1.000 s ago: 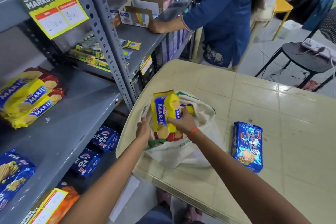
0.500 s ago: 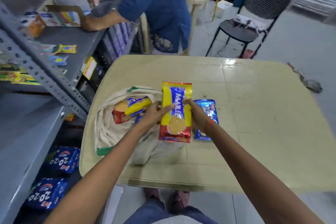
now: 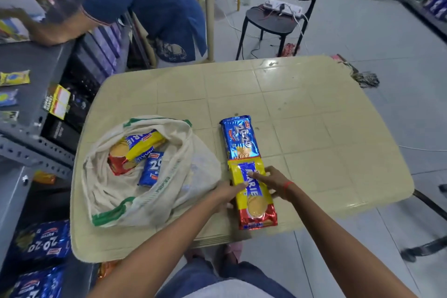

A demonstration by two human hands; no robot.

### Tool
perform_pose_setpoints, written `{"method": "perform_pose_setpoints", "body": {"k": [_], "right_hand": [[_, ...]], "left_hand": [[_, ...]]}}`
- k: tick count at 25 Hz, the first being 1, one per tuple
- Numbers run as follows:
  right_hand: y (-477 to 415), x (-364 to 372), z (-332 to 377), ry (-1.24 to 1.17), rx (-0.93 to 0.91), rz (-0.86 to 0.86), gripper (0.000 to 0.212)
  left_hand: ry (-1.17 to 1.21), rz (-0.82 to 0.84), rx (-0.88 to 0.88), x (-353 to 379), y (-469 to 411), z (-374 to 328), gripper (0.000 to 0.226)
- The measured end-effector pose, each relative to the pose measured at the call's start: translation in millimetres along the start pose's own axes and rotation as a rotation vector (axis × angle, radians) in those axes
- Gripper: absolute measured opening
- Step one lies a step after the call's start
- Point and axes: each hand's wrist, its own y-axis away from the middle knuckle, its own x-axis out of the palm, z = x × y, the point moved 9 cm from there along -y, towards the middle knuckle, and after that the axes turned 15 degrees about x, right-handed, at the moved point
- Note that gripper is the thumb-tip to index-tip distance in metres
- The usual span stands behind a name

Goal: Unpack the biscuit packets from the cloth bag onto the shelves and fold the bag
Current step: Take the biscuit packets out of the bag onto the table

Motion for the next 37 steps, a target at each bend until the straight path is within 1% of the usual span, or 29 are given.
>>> {"method": "perform_pose_setpoints", "body": {"k": [3,5,7,10,11,12,14,15,16,17,19,20,22,23,24,25,27,28,29,30,31,33,35,36,37], "right_hand": [[2,0,26,-0.031,-0.1,-0.071,0.049],[2,-3,40,-0.025,-0.153,-0.135,0.048],[-1,-4,40,-0.007,-0.137,-0.152,0.052],[-5,-1,27,0.074,-0.021,-0.136,0.059],[-3,-4,27,0.144,-0.013,-0.203,0.063],[1,-9,33,0.241,-0.037,-0.324,0.066],[23,-15,60,0.362,-0.177,-0.57,0.067],[35,-9,77,0.369,-0.27,-0.628,0.064],[44,2,94,0.371,-0.355,-0.639,0.059],[52,15,110,0.382,-0.425,-0.613,0.053],[66,60,142,0.389,-0.558,-0.474,0.039],[72,83,155,0.362,-0.595,-0.388,0.033],[88,127,177,0.316,-0.659,-0.253,0.024],[94,148,186,0.334,-0.696,-0.206,0.02],[98,170,195,0.388,-0.733,-0.174,0.018],[100,194,202,0.472,-0.768,-0.151,0.019],[98,237,212,0.671,-0.802,-0.143,0.022],[93,253,214,0.775,-0.796,-0.158,0.024],[84,264,213,0.887,-0.775,-0.185,0.027],[74,272,212,0.999,-0.74,-0.212,0.03],[63,277,210,1.098,-0.69,-0.237,0.035],[46,279,205,1.199,-0.589,-0.256,0.049],[42,278,204,1.206,-0.608,-0.267,0.056],[44,278,205,1.178,-0.646,-0.275,0.057],[46,275,207,1.122,-0.675,-0.275,0.061]], "left_hand": [[-0.044,-0.051,0.075,-10,-10,-27,0.054],[-0.018,-0.077,0.081,-14,-16,-35,0.052],[-0.017,-0.1,0.079,-15,-19,-35,0.048],[-0.061,-0.133,0.051,-14,-17,-25,0.046],[-0.081,-0.152,0.055,-14,-15,-25,0.044],[-0.126,-0.181,0.067,-17,-12,-28,0.041],[-0.276,-0.229,0.096,-23,-5,-44,0.031],[-0.347,-0.245,0.108,-30,2,-54,0.025],[-0.397,-0.256,0.121,-38,9,-64,0.023],[-0.41,-0.271,0.133,-48,16,-73,0.023],[-0.338,-0.382,0.185,-88,36,-85,0.022],[-0.34,-0.474,0.222,-114,46,-90,0.022],[-0.468,-0.732,0.285,-175,73,-96,0.023],[-0.5,-0.848,0.293,-204,85,-93,0.022],[-0.49,-0.925,0.281,-228,93,-83,0.021],[-0.467,-0.948,0.227,-248,96,-67,0.02],[-0.439,-0.864,0.046,-270,95,-27,0.033],[-0.368,-0.811,-0.031,-273,93,-6,0.043],[-0.259,-0.768,-0.071,-269,91,9,0.049],[-0.125,-0.74,-0.073,-264,89,19,0.052],[-0.002,-0.729,-0.055,-260,87,24,0.05],[0.197,-0.729,-0.015,-256,83,28,0.043],[0.417,-0.728,0.003,-251,80,25,0.026],[0.476,-0.729,-0.007,-249,82,25,0.015],[0.502,-0.744,-0.023,-247,85,26,0.012]]}}
